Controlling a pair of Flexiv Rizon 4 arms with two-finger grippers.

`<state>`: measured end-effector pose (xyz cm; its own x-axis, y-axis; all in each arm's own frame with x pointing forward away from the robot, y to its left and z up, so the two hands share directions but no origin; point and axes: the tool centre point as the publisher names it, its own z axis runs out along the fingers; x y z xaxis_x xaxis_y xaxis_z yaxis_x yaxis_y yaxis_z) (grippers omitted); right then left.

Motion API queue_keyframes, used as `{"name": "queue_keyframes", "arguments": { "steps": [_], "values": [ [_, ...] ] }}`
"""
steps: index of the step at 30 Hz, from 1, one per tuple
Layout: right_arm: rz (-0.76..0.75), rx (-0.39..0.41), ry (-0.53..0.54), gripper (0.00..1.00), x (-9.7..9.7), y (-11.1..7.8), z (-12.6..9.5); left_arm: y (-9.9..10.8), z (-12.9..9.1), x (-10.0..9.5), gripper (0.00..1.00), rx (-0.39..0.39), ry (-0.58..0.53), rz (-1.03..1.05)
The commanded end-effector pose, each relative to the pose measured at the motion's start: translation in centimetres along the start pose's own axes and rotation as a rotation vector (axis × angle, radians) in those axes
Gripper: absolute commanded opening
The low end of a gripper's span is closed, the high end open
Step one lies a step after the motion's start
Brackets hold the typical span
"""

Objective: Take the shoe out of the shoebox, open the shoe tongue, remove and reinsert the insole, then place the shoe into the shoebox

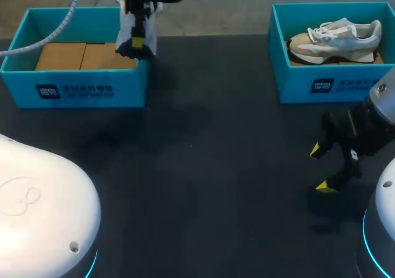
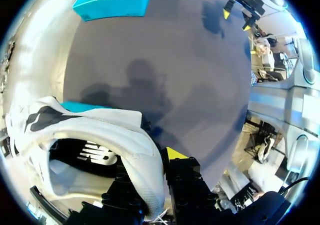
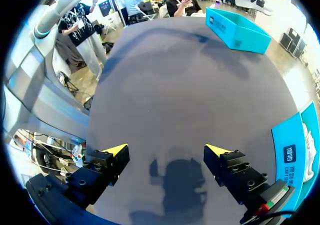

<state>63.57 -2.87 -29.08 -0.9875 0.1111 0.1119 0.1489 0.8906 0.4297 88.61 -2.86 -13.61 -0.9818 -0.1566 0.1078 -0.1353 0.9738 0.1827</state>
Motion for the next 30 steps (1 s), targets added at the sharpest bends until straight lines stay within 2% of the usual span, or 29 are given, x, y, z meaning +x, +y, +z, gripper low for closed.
{"name": "queue_keyframes", "arguments": {
  "steps": [1,7,13,21,30],
  "values": [
    [0.001,0.003,-0.004,1.00,0.1,0.0,0.1,2.2,0.1,-1.1,0.00,0.026,0.010,-0.029],
    [0.001,0.003,-0.004,1.00,0.1,0.0,0.1,4.7,0.6,-2.7,0.00,0.049,0.020,-0.065],
    [0.001,0.003,-0.004,1.00,0.1,0.0,0.1,6.9,1.1,-3.5,0.00,0.025,-0.001,0.053],
    [0.001,0.003,-0.004,1.00,0.1,0.0,0.1,11.6,2.3,-4.8,0.00,-0.032,-0.021,0.211],
    [0.001,0.003,-0.004,1.00,0.1,0.0,0.1,17.4,2.8,-6.3,0.00,-0.030,-0.035,0.449]
  ]
}}
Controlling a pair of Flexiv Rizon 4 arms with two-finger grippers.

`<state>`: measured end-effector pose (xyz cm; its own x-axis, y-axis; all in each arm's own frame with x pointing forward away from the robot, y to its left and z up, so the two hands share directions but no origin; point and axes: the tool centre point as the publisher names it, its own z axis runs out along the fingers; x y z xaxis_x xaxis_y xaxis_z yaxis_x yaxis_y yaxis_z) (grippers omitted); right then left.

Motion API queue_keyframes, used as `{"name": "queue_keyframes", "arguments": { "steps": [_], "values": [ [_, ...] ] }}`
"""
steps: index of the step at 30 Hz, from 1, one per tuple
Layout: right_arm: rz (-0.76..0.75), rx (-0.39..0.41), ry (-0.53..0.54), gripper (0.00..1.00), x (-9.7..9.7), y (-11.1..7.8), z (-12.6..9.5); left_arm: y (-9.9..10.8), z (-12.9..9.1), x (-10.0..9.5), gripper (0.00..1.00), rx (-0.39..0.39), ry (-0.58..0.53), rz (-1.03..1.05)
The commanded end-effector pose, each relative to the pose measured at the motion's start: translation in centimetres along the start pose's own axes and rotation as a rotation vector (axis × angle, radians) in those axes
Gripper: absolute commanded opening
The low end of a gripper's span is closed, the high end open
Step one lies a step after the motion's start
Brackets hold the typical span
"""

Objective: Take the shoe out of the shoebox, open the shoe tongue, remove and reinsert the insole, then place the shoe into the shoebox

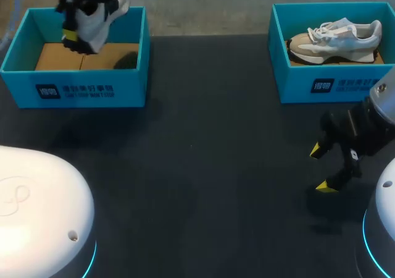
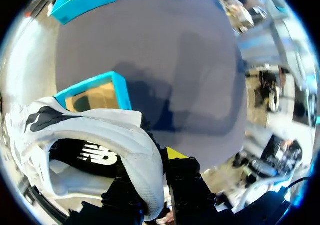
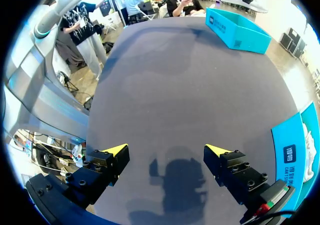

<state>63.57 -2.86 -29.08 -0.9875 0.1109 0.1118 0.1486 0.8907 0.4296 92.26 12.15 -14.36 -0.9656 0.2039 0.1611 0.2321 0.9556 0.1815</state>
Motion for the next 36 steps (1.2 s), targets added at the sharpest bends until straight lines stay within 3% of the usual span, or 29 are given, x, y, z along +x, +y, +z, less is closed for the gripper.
{"name": "queue_keyframes", "arguments": {
  "steps": [1,5,19,20,27,35,36],
  "values": [
    [0.001,0.003,-0.004,1.00,0.1,0.0,0.1,3.9,0.2,1.0,0.00,0.007,-0.032,0.119],
    [0.001,0.003,-0.004,1.00,0.1,0.0,0.1,6.3,0.4,0.9,0.00,-0.013,-0.050,0.176],
    [0.001,0.003,-0.004,1.00,0.1,0.0,0.1,6.3,0.4,0.9,0.00,-0.013,-0.050,0.176],
    [0.001,0.003,-0.004,1.00,0.1,0.0,0.1,6.4,0.5,1.0,0.00,-0.049,-0.078,0.185],
    [0.001,0.003,-0.004,1.00,0.1,0.0,0.1,11.2,1.5,0.3,0.00,-0.205,-0.157,0.535],
    [0.001,0.003,-0.004,1.00,0.1,0.0,0.1,15.8,3.2,-1.1,0.00,-0.200,-0.214,0.852],
    [0.001,0.003,-0.004,1.00,0.1,0.0,0.1,16.2,3.3,-1.2,0.00,-0.232,-0.231,0.878]
  ]
}}
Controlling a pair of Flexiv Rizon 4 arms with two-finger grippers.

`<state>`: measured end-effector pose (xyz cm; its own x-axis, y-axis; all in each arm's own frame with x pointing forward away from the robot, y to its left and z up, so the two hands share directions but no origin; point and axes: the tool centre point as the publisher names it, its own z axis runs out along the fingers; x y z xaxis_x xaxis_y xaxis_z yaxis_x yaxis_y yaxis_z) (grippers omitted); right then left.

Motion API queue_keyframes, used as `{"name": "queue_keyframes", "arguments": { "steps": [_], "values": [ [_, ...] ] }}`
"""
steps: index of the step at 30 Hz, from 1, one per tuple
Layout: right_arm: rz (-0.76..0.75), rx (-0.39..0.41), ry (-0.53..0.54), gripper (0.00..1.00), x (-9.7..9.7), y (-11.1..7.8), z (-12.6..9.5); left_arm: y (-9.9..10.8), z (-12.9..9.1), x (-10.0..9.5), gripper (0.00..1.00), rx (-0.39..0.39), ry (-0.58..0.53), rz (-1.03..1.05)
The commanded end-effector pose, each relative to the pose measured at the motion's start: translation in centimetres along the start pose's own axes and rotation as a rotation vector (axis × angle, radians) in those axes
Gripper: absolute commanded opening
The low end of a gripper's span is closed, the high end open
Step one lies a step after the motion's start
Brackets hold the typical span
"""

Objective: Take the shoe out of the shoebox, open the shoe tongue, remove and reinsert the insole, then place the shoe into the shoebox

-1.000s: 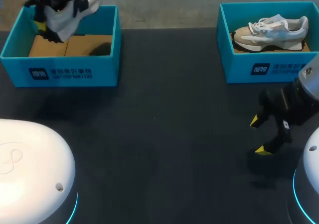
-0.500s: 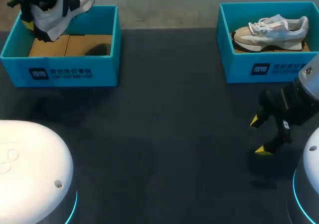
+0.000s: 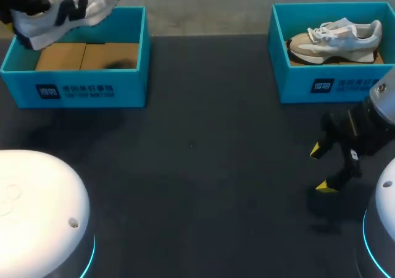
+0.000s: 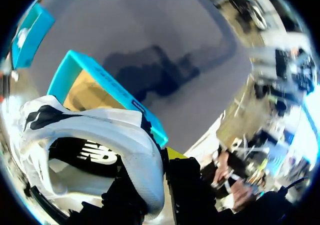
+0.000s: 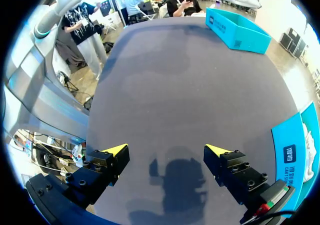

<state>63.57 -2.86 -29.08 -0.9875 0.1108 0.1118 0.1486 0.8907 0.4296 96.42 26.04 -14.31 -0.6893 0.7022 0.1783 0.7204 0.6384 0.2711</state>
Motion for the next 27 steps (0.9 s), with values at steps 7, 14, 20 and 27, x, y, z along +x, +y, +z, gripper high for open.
{"name": "queue_keyframes", "arguments": {
  "steps": [7,14,20,27],
  "values": [
    [0.001,0.003,-0.004,1.00,0.1,0.0,0.1,4.0,2.5,1.5,0.00,-0.136,-0.097,0.334],
    [0.001,0.003,-0.004,1.00,0.1,0.0,0.1,4.0,2.5,1.5,0.00,-0.136,-0.097,0.334],
    [0.001,0.003,-0.004,1.00,0.1,0.0,0.1,5.5,2.8,1.1,0.00,-0.127,-0.114,0.362],
    [0.001,0.003,-0.004,1.00,0.1,0.0,0.1,9.3,4.2,0.0,0.00,-0.076,-0.170,0.548]
  ]
}}
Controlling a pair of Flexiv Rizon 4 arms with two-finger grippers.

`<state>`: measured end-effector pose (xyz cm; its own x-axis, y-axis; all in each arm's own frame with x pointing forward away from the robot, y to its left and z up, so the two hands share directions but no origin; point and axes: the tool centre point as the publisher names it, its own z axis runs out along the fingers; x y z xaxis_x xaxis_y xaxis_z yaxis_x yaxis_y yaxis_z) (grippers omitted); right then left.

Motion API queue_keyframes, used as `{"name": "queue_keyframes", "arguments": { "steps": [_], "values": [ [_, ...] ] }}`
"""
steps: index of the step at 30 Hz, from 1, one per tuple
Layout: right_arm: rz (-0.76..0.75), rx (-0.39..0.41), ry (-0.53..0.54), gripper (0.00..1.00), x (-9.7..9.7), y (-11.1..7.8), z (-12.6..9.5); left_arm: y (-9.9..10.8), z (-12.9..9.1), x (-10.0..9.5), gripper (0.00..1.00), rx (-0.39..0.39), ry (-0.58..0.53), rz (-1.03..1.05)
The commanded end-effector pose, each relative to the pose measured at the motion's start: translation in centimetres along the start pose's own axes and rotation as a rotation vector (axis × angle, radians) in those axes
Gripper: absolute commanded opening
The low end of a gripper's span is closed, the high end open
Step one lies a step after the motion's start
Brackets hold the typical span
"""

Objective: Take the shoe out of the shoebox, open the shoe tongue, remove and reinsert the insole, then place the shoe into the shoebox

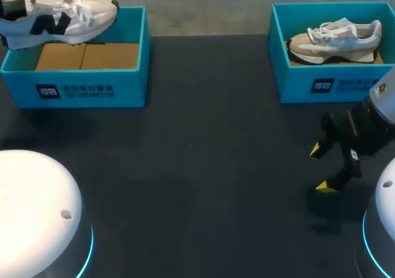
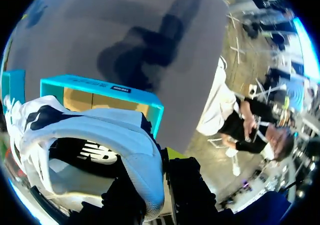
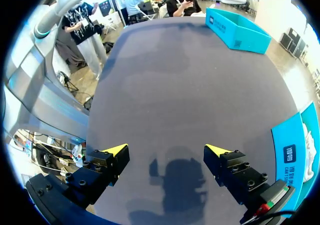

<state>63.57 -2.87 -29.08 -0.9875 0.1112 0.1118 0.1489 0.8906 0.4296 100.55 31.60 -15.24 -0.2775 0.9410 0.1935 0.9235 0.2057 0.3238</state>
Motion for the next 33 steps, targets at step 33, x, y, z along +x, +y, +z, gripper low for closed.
{"name": "queue_keyframes", "arguments": {
  "steps": [33],
  "values": [
    [0.001,0.003,-0.004,1.00,0.1,0.0,0.1,4.5,9.3,-3.9,0.00,0.127,0.022,0.083]
  ]
}}
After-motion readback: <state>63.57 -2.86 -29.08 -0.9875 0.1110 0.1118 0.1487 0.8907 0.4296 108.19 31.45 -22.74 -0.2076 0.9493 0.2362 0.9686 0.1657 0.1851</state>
